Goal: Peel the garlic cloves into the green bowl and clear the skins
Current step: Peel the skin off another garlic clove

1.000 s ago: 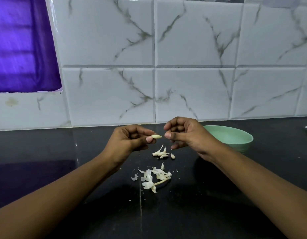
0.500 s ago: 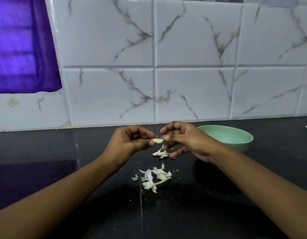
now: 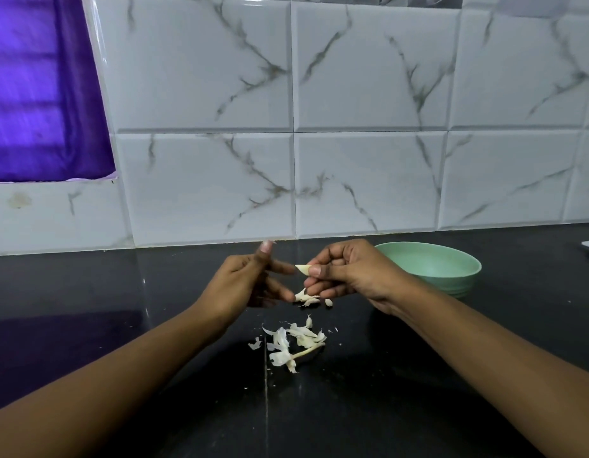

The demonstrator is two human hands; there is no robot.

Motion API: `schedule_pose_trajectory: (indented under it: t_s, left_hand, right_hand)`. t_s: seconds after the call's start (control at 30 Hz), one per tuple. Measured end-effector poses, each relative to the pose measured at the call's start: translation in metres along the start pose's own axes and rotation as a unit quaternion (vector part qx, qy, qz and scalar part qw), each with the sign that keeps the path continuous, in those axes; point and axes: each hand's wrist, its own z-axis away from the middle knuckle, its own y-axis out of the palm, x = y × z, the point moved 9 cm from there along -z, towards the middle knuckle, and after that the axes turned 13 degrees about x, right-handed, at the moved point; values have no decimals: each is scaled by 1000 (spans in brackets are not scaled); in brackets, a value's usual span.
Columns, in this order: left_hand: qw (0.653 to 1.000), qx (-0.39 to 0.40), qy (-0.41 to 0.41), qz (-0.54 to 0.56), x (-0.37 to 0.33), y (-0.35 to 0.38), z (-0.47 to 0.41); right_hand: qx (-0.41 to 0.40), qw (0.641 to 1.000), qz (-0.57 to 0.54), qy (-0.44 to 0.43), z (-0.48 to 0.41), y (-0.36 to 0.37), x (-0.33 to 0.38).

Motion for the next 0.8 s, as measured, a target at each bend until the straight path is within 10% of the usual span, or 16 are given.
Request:
schedule_pose_trajectory:
  t_s: [0.3, 0.8]
  left_hand:
    - [997, 23, 23, -76, -5, 7, -2]
    - [994, 8, 76, -73, -9, 4, -4]
  right_hand:
    - [-13, 990, 143, -12, -1, 6, 6]
    - [-10, 999, 41, 19, 1, 4, -1]
